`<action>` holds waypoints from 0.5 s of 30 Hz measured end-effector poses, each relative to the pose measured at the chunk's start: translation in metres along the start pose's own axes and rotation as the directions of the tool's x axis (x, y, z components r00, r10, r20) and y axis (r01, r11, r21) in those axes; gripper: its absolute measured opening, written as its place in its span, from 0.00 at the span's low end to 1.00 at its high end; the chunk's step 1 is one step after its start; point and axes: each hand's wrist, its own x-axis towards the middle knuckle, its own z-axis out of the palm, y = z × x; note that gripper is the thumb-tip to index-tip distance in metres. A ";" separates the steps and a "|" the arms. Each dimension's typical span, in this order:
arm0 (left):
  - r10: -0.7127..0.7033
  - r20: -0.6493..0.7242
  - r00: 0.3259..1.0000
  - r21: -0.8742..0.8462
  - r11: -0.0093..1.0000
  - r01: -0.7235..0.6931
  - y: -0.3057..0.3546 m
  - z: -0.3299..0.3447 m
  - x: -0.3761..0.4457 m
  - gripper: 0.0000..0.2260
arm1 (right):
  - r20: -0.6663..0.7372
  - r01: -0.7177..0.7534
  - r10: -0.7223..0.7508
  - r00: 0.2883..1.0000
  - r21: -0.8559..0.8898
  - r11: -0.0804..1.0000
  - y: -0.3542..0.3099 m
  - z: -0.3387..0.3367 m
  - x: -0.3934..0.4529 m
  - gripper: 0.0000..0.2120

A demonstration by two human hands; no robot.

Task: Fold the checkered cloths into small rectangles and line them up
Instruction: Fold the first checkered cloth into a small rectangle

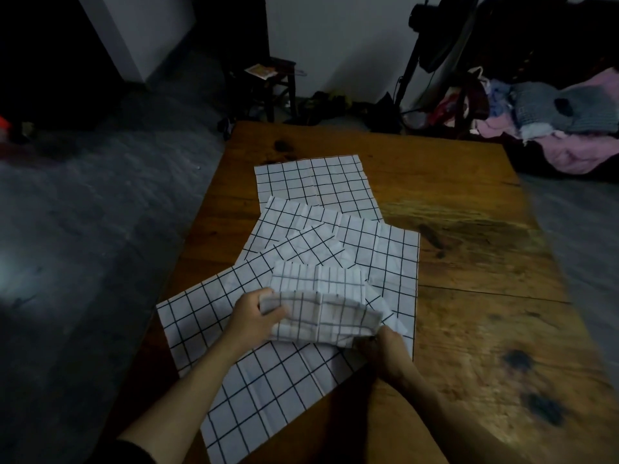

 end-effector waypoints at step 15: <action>0.025 -0.282 0.959 0.439 0.892 0.106 -0.041 0.020 0.009 0.34 | -0.152 -0.176 0.236 0.960 0.327 0.928 -0.001 0.001 0.017 0.16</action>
